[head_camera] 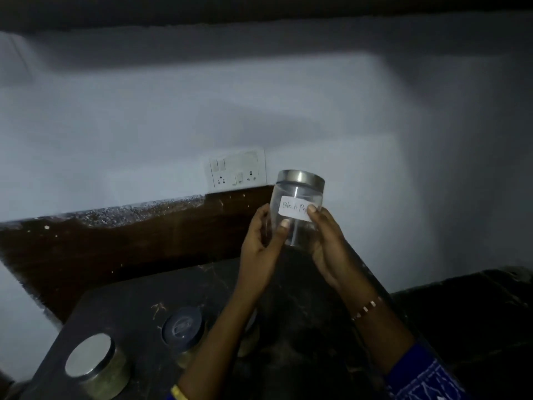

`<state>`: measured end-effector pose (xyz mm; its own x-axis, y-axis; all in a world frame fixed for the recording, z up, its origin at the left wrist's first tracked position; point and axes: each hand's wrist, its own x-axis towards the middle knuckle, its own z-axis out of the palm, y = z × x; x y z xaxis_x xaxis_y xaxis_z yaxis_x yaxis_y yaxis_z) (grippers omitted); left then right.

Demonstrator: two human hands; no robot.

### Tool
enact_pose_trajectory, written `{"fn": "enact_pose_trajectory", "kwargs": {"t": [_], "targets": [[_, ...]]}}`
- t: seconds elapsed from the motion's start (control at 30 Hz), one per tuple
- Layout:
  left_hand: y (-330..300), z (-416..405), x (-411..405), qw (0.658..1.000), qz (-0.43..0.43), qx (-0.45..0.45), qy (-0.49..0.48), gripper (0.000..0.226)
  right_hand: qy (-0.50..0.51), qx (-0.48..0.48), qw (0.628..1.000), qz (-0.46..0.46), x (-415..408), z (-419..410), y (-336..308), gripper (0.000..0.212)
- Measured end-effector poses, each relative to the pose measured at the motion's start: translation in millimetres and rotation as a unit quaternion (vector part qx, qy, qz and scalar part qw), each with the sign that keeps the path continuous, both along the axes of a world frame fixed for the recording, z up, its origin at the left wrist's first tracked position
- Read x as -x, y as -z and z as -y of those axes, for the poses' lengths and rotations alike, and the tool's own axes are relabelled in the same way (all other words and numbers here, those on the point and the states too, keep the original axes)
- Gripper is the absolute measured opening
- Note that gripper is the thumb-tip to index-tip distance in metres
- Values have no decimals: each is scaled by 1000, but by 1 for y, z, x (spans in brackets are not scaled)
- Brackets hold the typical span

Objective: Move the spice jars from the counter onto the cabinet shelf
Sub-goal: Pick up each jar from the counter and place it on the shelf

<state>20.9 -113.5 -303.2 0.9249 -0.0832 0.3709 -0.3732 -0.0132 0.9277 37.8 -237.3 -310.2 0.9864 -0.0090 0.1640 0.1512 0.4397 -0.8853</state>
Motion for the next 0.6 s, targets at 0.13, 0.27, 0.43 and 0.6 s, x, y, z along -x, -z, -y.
{"fn": "enact_pose_trajectory", "kwargs": {"t": [0.13,0.27,0.43,0.6], "targets": [[-50,3,-17,997,74,3,-32,51,27,104,991,81,-17,1,-63,57],[-116,2,-35,984,166,-19,-66,40,72,152,972,167,-37,3,-137,64],[-199,15,-58,964,239,-14,-119,48,138,114,956,235,-57,0,-217,42],[-269,27,-82,949,284,-33,-130,65,179,89,940,276,-77,7,-286,38]]}}
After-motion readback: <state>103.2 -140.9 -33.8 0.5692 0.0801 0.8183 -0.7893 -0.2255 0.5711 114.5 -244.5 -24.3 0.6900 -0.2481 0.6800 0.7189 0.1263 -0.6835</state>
